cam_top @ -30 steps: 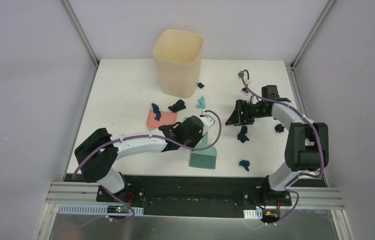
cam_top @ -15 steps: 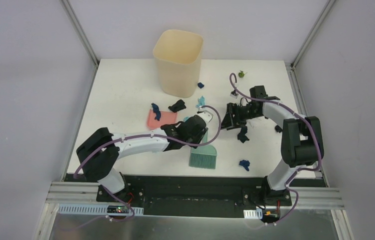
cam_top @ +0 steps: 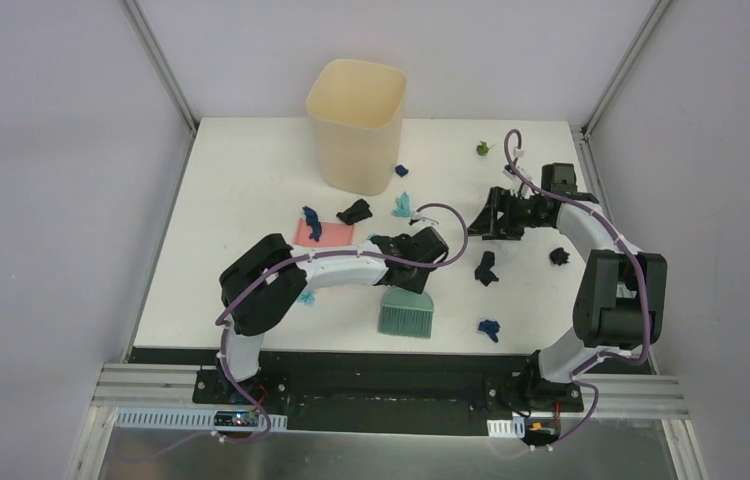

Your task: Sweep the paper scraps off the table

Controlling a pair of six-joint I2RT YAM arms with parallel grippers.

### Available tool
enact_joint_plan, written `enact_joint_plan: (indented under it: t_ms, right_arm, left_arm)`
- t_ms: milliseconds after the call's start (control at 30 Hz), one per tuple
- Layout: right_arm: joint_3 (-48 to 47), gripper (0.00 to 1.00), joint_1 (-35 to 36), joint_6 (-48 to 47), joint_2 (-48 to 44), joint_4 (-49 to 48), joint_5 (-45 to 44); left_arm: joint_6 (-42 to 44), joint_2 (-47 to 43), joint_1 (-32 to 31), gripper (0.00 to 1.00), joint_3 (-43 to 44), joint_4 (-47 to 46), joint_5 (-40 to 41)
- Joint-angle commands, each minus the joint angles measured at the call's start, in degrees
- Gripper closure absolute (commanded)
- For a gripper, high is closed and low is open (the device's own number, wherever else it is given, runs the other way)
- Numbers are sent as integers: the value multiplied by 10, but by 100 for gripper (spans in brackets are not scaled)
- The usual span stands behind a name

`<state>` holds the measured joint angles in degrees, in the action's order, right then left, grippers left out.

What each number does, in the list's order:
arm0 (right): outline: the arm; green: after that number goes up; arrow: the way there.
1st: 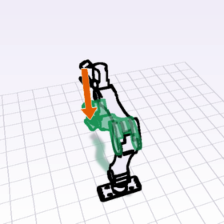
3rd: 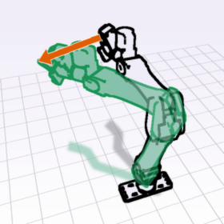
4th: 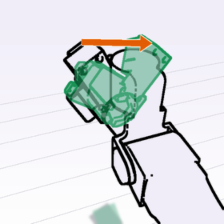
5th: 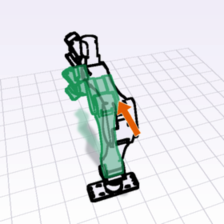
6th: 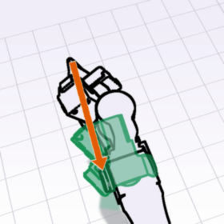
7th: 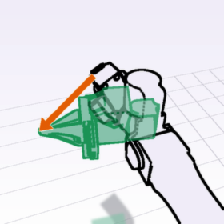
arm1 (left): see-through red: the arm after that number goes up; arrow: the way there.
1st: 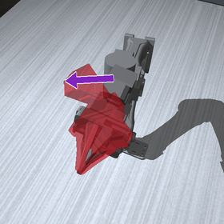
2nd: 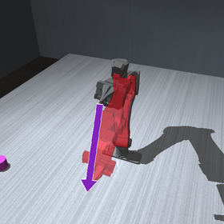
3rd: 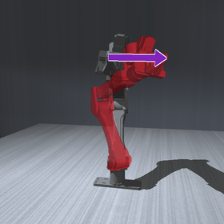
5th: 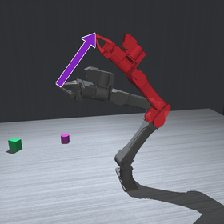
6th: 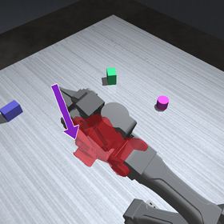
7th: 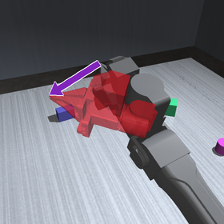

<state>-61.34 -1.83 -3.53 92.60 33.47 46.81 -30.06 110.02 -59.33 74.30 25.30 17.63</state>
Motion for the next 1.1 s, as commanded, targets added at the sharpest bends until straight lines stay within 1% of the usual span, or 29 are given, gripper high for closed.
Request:
enact_joint_plan:
  t_ms: [0, 33, 133, 200, 300, 400, 500, 633, 733, 800, 867, 967, 1067]
  right_arm:
    - [0, 30, 2, 10, -36, -25, 4]
    - [0, 30, 2, 10, -36, -25, 5]
    - [0, 29, 2, 8, -31, -24, 4]
    - [0, 29, 1, 6, -29, -23, 3]
    - [2, 29, 1, 5, -30, -22, 5]
    - [2, 29, 2, 1, -31, -21, 10]
    - [3, 27, 2, -1, -28, -19, 19]
    - [2, 24, 4, 6, -9, -9, 59]
    - [-4, 24, 15, 2, 10, 8, 74]
    - [-7, 26, 25, -5, 20, 20, 82]
    - [-13, 29, 40, -10, 28, 30, 88]
    - [-19, 33, 56, -19, 35, 46, 96]
    - [-23, 33, 69, -39, 36, 65, 110]
  left_arm:
    - [-37, 12, -6, 52, 26, 29, -8]
    - [-34, 15, -7, 54, 26, 25, -18]
    - [-32, 24, -7, 64, 22, 18, -37]
    - [-29, 27, -6, 72, 15, 6, -46]
    - [-16, 26, -6, 81, 10, -7, -58]
    - [22, 13, -7, 91, 8, -21, -74]
    - [78, -15, -10, 99, -3, -49, -88]
    - [148, -63, -20, 100, -40, -105, -101]
    - [186, -94, -23, 100, -68, -143, -125]
    - [219, -115, -26, 100, -90, -185, -161]
    - [242, -133, -34, 100, -116, -219, -175]
    - [263, -145, -42, 100, -126, -235, -173]
    - [286, -152, -51, 100, -127, -243, -147]
